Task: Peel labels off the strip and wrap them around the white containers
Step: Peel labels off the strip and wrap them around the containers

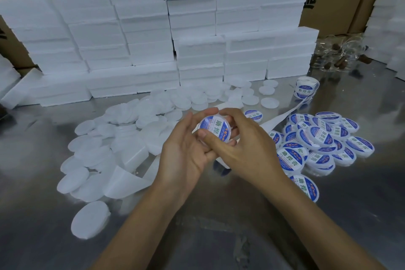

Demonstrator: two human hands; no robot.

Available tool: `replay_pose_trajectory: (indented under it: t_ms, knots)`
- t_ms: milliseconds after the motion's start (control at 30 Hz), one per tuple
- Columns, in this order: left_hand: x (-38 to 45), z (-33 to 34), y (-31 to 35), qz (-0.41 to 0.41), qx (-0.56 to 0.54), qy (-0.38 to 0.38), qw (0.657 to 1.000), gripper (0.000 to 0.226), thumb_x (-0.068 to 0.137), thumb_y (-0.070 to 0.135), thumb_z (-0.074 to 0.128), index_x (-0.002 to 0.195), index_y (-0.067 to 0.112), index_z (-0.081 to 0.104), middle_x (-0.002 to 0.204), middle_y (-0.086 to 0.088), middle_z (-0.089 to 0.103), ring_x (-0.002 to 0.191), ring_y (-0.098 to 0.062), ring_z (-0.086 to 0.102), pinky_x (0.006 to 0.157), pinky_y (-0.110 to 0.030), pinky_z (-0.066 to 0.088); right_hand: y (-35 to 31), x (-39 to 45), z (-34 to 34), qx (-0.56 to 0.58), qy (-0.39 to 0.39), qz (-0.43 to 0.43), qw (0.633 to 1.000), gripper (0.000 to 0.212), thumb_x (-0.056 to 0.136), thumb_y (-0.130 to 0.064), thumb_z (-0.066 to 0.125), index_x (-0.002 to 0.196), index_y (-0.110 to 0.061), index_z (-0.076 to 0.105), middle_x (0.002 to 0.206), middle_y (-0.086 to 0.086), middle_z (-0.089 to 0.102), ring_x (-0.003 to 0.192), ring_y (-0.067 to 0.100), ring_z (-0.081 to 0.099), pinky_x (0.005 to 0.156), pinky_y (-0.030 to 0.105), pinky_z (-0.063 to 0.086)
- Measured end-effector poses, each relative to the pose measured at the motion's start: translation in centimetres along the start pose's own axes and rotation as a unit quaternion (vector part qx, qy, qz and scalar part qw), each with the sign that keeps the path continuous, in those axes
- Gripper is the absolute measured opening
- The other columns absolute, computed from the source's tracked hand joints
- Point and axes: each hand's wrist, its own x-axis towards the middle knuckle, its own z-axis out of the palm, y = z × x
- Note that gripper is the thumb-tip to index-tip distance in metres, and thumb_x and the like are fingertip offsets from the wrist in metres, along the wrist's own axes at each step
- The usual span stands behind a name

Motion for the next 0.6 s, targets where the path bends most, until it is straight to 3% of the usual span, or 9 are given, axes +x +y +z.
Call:
replay_pose_trajectory:
  t_ms: [133,267,367,467,533,600]
  knots:
    - [-0.05,0.17,0.39,0.009,0.028,0.0,1.0,0.05,0.085,0.034,0.058,0.12,-0.001,0.065,0.12,-0.027,0.067,0.109,-0.045,0.068,0.087,-0.045,0.059,0.23,-0.05,0.09,0.011,0.051,-0.019,0.998,0.056,0.078,-0.08,0.042,0.078,-0.027,0.058,0.056,-0.014,0.056,0.065,0.002,0.057,0.052,0.017,0.033]
    - [0.06,-0.24,0.4,0.012,0.041,0.003,0.999,0.038,0.089,0.021,0.057,0.119,-0.002,0.066,0.122,-0.023,0.067,0.113,-0.038,0.067,0.086,-0.048,0.059,0.42,-0.15,0.1,0.069,0.052,-0.024,0.996,0.054,0.096,-0.063,0.041,0.065,-0.021,0.053,0.044,-0.006,0.054,0.049,0.004,0.055,0.05,0.013,0.033]
    - [0.26,-0.45,0.1,0.008,0.074,0.009,0.997,0.032,0.095,0.001,0.045,0.115,0.005,0.07,0.116,-0.015,0.071,0.107,-0.03,0.071,0.081,-0.041,0.06,0.68,-0.03,-0.03,0.094,0.061,-0.03,0.993,0.05,0.101,-0.053,0.041,0.057,-0.029,0.046,0.042,-0.01,0.048,0.043,0.009,0.049,0.047,0.016,0.029]
    - [0.45,-0.4,-0.1,0.013,0.091,0.027,0.995,0.031,0.1,0.004,0.044,0.112,0.008,0.072,0.112,-0.011,0.074,0.103,-0.026,0.073,0.077,-0.037,0.061,0.73,-0.01,-0.09,0.034,0.036,-0.038,0.998,0.047,0.097,-0.064,0.031,0.065,-0.035,0.048,0.05,-0.013,0.053,0.055,0.01,0.052,0.053,0.027,0.032]
    - [0.45,-0.31,-0.01,0.015,0.075,0.036,0.996,0.029,0.094,0.021,0.055,0.113,0.005,0.07,0.109,-0.015,0.074,0.101,-0.028,0.073,0.079,-0.038,0.061,0.46,-0.1,-0.06,-0.063,0.016,-0.05,0.997,0.06,0.081,-0.086,0.023,0.085,-0.035,0.055,0.063,-0.012,0.061,0.066,0.008,0.055,0.059,0.031,0.04]
    - [0.34,-0.34,0.16,0.007,0.061,0.031,0.998,0.045,0.085,0.035,0.058,0.116,0.004,0.068,0.108,-0.019,0.073,0.101,-0.032,0.073,0.082,-0.04,0.061,0.24,-0.15,0.13,-0.096,0.027,-0.052,0.994,0.073,0.069,-0.096,0.022,0.091,-0.035,0.055,0.07,-0.012,0.062,0.069,0.007,0.057,0.062,0.032,0.046]
